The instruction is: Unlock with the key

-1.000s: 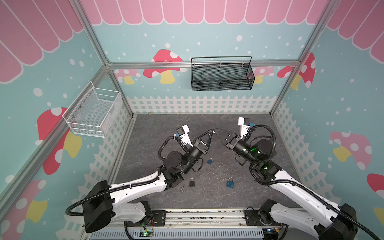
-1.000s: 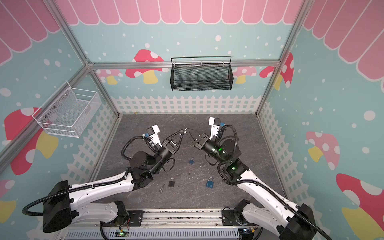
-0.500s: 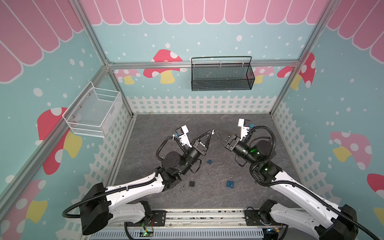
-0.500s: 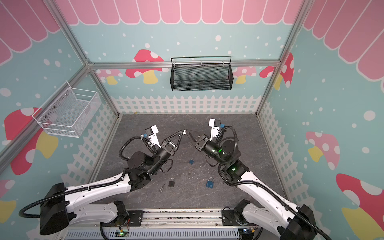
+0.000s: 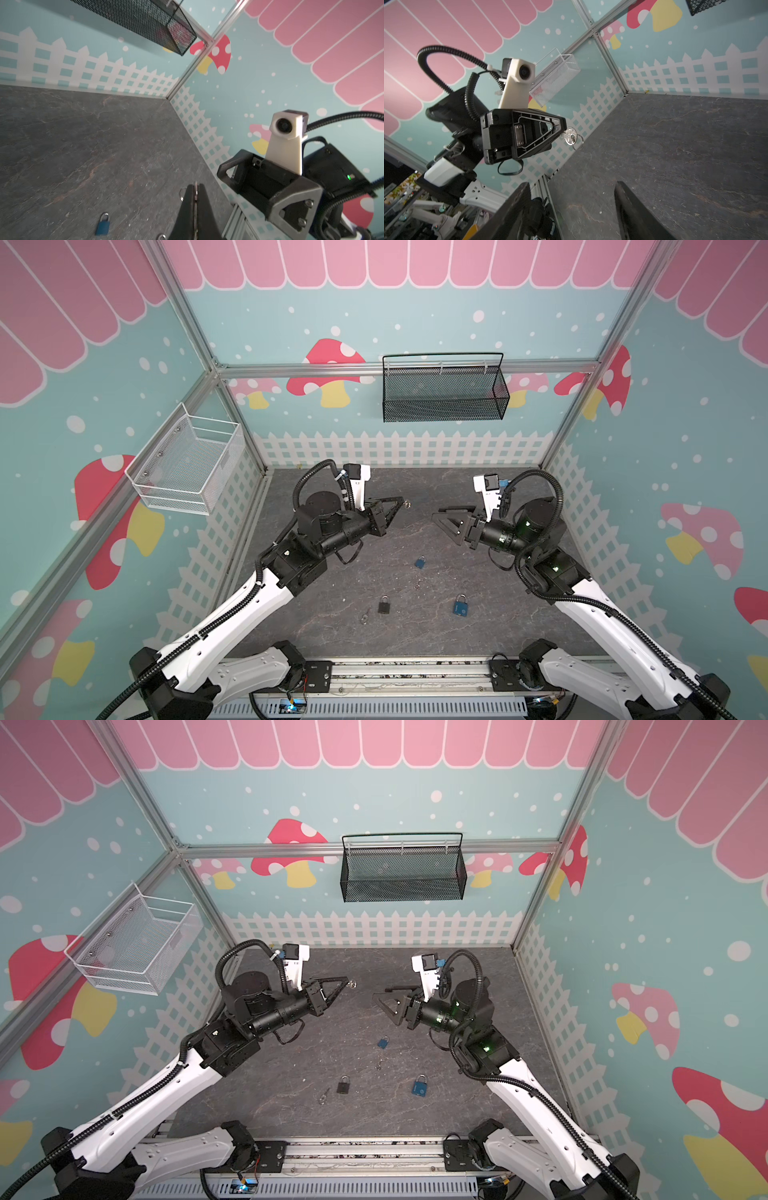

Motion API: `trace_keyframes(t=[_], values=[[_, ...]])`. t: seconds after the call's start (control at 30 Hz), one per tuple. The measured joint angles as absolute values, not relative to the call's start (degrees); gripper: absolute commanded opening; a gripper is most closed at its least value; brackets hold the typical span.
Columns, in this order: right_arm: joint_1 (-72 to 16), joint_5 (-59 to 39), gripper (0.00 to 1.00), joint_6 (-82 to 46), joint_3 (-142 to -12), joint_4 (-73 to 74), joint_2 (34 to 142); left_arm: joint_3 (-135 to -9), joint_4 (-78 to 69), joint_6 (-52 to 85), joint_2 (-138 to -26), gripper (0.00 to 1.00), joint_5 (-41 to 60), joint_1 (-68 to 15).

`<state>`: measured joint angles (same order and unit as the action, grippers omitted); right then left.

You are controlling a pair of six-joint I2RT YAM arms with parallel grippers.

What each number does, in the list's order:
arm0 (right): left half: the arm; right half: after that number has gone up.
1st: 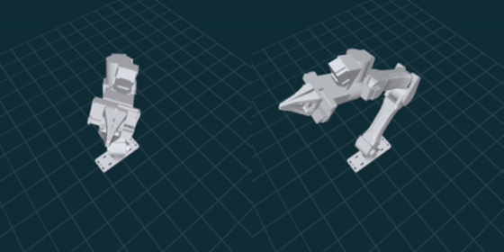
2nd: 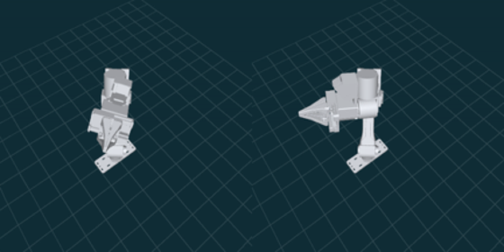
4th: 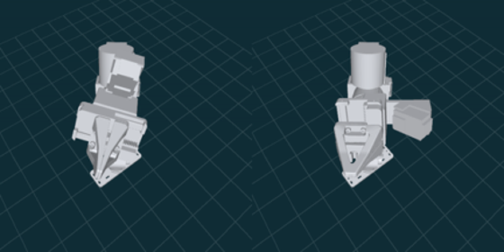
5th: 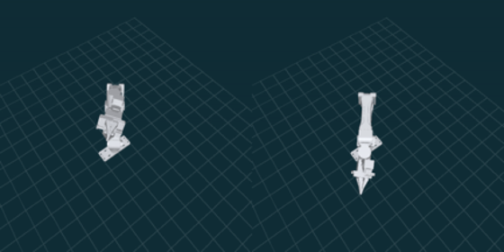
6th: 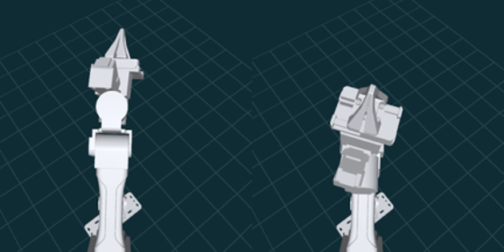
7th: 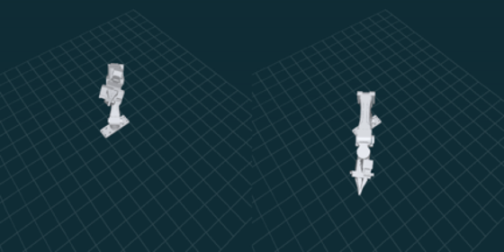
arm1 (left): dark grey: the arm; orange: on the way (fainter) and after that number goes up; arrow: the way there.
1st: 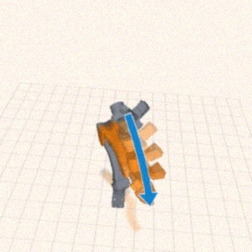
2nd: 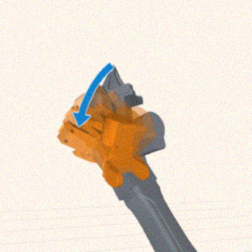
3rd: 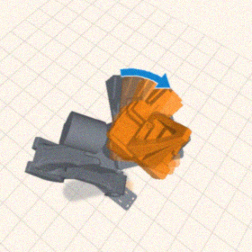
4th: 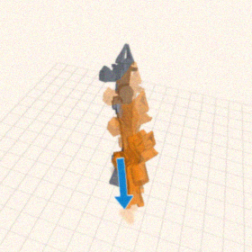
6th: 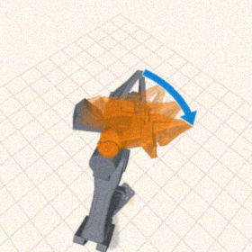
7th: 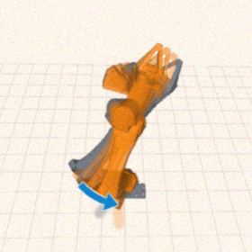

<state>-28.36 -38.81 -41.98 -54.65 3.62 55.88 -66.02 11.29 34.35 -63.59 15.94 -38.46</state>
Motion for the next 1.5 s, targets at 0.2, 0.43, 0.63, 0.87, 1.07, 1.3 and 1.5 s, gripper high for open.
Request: trace_keyframes(t=[0.2, 0.43, 0.63, 0.87, 1.07, 1.3, 1.5], values=[[-24.5, -53.1, 0.63, -37.7, -55.5, -0.7, 60.6, -69.7, 19.2, 28.3, -67.7, 0.00, 28.5, -38.4], [-24.3, -61.1, 0.59, -36.5, -55.5, -0.9, 61.9, -70.7, 21.5, 25.7, -70.2, 0.00, 35.0, -38.4], [-24.3, -63.5, 0.53, -36.2, -55.5, -0.3, 63.5, -72.2, 21.6, 25.1, -70.8, 0.00, 37.3, -38.4], [-24.3, -65.4, 0.43, -36.7, -55.4, 1.1, 65.5, -72.4, 21.6, 25.1, -71.6, 0.00, 38.4, -38.4], [-24.3, -66.7, 0.36, -37.4, -55.4, 3.1, 65.8, -72.5, 21.6, 25.1, -72.1, 0.00, 38.6, -38.5], [-24.3, -67.6, 0.29, -37.5, -55.0, 3.5, 66.5, -72.5, 21.6, 25.1, -72.2, 0.00, 38.6, -38.7], [-24.3, -67.8, 0.18, -37.3, -55.0, 3.5, 67.3, -72.5, 21.6, 25.0, -72.2, 0.00, 38.6, -38.7]])
